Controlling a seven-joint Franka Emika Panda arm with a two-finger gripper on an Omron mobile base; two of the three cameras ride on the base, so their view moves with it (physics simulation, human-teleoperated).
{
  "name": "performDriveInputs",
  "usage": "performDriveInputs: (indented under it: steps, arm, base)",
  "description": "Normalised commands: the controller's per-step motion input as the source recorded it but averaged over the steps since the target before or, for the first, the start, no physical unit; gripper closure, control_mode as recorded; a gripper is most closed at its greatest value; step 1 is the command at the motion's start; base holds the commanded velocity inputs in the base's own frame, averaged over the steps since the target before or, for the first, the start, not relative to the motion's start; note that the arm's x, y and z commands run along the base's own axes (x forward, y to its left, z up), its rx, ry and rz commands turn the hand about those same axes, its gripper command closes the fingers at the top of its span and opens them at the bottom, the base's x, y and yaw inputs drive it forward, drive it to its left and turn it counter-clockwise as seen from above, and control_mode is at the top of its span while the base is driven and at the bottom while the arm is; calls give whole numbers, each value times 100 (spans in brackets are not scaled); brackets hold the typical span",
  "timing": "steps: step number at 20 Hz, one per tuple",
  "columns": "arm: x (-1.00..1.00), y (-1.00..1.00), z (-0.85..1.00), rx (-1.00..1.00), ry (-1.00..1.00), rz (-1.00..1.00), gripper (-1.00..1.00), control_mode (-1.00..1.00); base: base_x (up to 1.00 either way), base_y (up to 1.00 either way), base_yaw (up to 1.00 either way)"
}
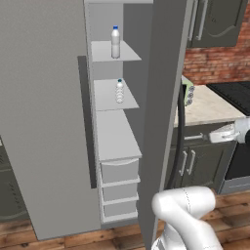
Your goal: Take the bottled waters from the counter and place them in the freezer to freeze. Close the freezer door after placing the bottles.
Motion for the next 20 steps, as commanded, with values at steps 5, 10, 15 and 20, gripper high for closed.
performDriveInputs:
  steps: [5, 10, 15, 20]
  arm:
    - [48, -23, -77, 0, -42, 41, -100, -100]
    - [52, -15, -59, 0, -24, 34, -100, -100]
    - [16, 0, -13, -1, -4, 1, -100, -100]
    - [31, 6, 0, 0, 0, 0, -100, -100]
  base:
    - [0, 0, 0]
    - [0, 0, 0]
    - [0, 0, 0]
    - [0, 0, 0]
